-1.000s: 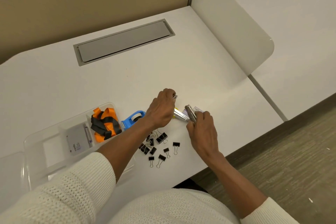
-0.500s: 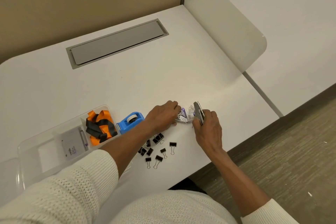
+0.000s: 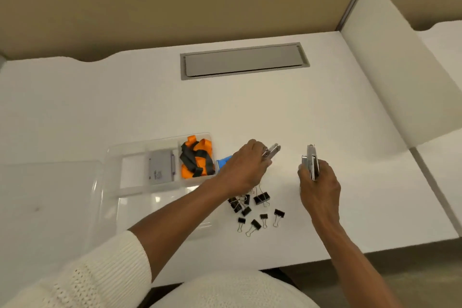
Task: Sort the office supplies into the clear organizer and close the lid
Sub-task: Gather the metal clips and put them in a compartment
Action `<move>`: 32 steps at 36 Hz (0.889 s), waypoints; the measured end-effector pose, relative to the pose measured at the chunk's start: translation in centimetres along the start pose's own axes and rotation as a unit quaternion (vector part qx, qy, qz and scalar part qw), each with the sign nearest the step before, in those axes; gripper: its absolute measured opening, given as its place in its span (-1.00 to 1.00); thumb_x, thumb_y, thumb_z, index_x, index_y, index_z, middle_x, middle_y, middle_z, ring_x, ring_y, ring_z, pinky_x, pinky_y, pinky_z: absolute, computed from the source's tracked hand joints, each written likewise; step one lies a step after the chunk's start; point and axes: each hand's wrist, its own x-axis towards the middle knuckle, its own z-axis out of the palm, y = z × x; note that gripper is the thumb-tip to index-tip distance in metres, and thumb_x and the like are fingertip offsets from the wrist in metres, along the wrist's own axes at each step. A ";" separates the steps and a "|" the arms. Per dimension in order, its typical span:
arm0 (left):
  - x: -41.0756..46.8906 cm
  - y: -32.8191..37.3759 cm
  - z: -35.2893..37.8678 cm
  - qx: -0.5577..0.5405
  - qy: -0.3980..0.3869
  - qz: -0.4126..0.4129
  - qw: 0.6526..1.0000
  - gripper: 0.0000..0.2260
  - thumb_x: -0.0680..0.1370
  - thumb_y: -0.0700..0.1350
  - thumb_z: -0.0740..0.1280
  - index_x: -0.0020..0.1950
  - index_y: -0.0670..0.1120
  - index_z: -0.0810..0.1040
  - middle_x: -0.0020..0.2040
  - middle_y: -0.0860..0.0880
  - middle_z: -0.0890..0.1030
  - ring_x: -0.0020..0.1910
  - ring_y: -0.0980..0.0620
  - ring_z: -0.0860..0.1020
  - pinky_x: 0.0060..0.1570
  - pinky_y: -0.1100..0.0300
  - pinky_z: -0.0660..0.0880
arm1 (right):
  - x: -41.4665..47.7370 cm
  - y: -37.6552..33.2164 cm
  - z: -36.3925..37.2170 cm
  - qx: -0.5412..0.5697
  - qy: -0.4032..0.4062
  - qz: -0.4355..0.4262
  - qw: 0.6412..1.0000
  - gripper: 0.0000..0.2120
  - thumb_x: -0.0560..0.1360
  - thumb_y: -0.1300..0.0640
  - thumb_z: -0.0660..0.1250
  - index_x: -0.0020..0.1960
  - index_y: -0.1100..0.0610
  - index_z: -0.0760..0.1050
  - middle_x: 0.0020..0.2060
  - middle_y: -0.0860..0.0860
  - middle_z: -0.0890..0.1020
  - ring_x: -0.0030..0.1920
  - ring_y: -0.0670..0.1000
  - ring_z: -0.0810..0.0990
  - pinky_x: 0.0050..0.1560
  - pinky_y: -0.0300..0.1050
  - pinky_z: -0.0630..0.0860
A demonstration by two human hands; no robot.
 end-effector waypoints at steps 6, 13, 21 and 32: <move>-5.5 -4.0 -5.1 -0.091 0.105 -0.138 0.981 -0.81 0.70 0.00 0.20 0.06 -0.13 0.40 -0.05 -0.06 0.46 -0.20 0.05 0.38 -0.27 0.14 0.27 | -1.9 -5.2 4.7 0.012 -0.081 -0.038 0.996 -0.70 0.53 -0.19 0.23 -0.17 0.04 0.43 -0.29 0.15 0.60 -0.23 0.24 0.61 -0.18 0.26 0.61; -11.8 -9.8 -10.5 -0.129 0.168 -0.297 0.931 -0.73 0.68 0.06 0.23 0.02 -0.15 0.44 -0.10 -0.09 0.60 -0.14 -0.08 0.56 -0.20 0.04 0.44 | -5.9 -11.4 10.8 0.016 -0.182 -0.113 0.977 -0.83 0.60 -0.03 0.31 -0.11 0.02 0.52 -0.22 0.09 0.62 -0.21 0.17 0.62 -0.17 0.16 0.62; -15.7 -16.5 -14.3 -0.144 0.186 -0.417 0.878 -0.69 0.54 0.16 0.32 -0.06 -0.10 0.55 -0.12 -0.08 0.68 -0.11 -0.16 0.66 -0.02 -0.07 0.63 | -10.9 -17.3 17.9 0.005 -0.253 -0.146 0.956 -0.85 0.59 0.03 0.32 -0.11 0.08 0.52 -0.29 0.01 0.59 -0.25 0.11 0.63 -0.25 0.09 0.61; -15.3 -19.9 -16.6 -0.101 0.166 -0.486 0.852 -0.64 0.35 0.12 0.56 -0.11 -0.14 0.63 -0.11 -0.14 0.67 -0.09 -0.19 0.66 -0.31 0.15 0.41 | -14.1 -21.2 25.8 -0.027 -0.282 -0.076 0.956 -0.85 0.52 0.10 0.38 -0.20 0.12 0.51 -0.34 0.03 0.59 -0.35 0.04 0.54 -0.36 -0.11 0.46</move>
